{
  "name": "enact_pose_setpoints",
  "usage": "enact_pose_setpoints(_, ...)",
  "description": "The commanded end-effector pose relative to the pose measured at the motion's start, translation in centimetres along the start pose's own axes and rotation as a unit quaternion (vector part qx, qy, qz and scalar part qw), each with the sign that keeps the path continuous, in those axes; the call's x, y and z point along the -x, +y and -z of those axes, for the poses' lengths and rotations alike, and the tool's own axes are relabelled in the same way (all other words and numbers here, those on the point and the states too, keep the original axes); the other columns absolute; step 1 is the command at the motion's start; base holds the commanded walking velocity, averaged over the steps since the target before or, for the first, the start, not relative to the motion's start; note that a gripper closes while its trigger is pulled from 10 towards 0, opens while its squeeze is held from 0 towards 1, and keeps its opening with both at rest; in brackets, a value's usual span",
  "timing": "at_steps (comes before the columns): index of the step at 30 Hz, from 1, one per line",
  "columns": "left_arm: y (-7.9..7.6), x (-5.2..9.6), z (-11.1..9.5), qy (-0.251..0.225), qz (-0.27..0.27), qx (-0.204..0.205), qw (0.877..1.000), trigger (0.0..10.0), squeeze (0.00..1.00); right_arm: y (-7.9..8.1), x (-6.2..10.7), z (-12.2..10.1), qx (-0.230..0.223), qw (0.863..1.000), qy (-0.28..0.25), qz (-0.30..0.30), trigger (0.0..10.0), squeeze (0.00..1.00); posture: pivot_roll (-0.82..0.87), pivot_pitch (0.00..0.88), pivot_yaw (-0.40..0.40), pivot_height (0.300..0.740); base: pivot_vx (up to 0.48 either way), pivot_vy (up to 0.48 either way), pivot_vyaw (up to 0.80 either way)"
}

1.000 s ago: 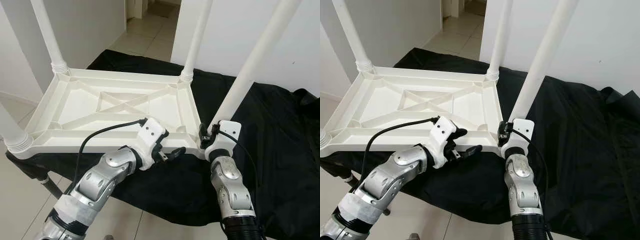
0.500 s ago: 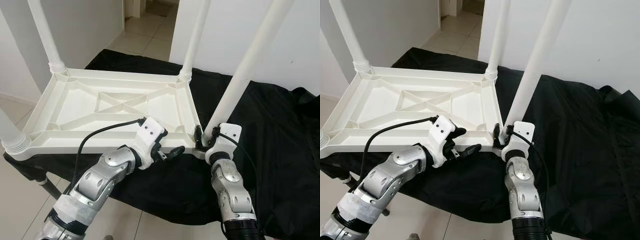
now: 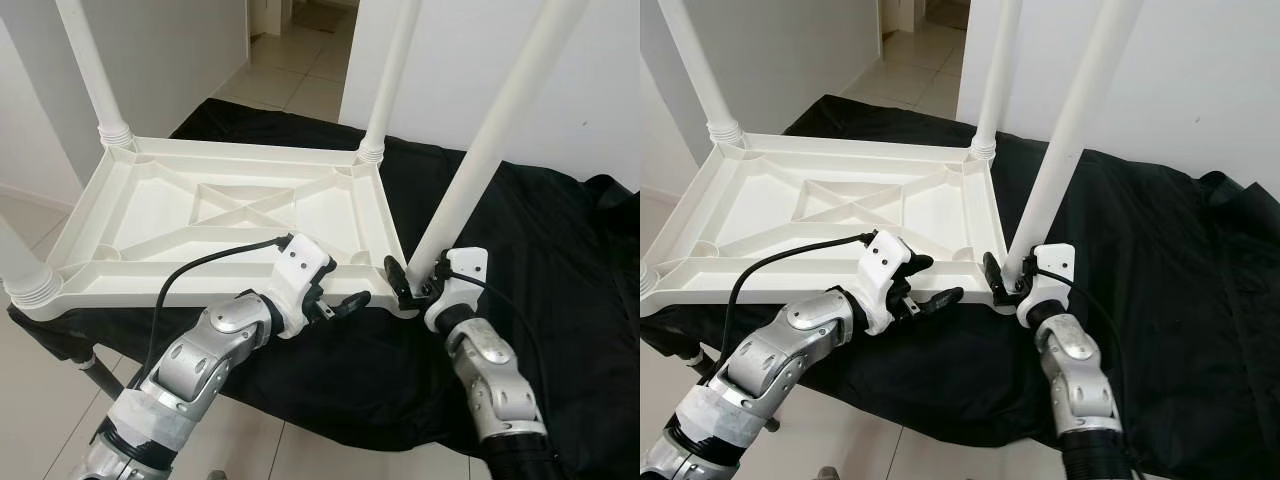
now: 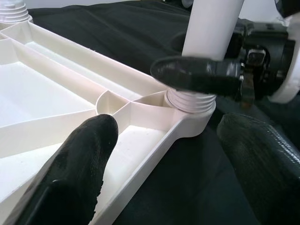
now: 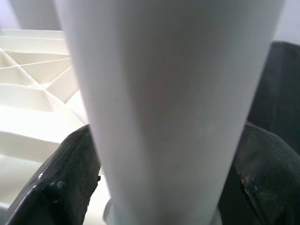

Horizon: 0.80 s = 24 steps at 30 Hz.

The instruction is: Building children table

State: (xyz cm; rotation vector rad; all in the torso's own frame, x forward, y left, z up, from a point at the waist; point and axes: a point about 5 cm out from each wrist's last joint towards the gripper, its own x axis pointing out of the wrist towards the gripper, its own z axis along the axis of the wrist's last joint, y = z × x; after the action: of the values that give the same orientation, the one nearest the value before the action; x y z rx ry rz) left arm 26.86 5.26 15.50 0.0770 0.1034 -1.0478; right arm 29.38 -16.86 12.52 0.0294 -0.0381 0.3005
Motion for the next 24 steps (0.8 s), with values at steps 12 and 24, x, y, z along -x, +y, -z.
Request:
enact_pose_setpoints(12,-0.3,-0.1,0.0,0.007,0.029,-0.005,1.0,10.0,0.0,-1.2,-1.2,-0.5,0.027,0.994,0.006,-0.105,6.7,0.0,0.01,0.0,-0.08,0.74,0.0,0.0,0.0)
enact_pose_setpoints(24,-0.4,0.1,-0.2,0.004,0.021,-0.003,1.0,10.0,0.0,-2.5,-1.3,0.4,0.035,0.992,0.024,-0.117,0.0,0.0,0.03,0.0,-0.086,0.74,0.0,0.0,0.0)
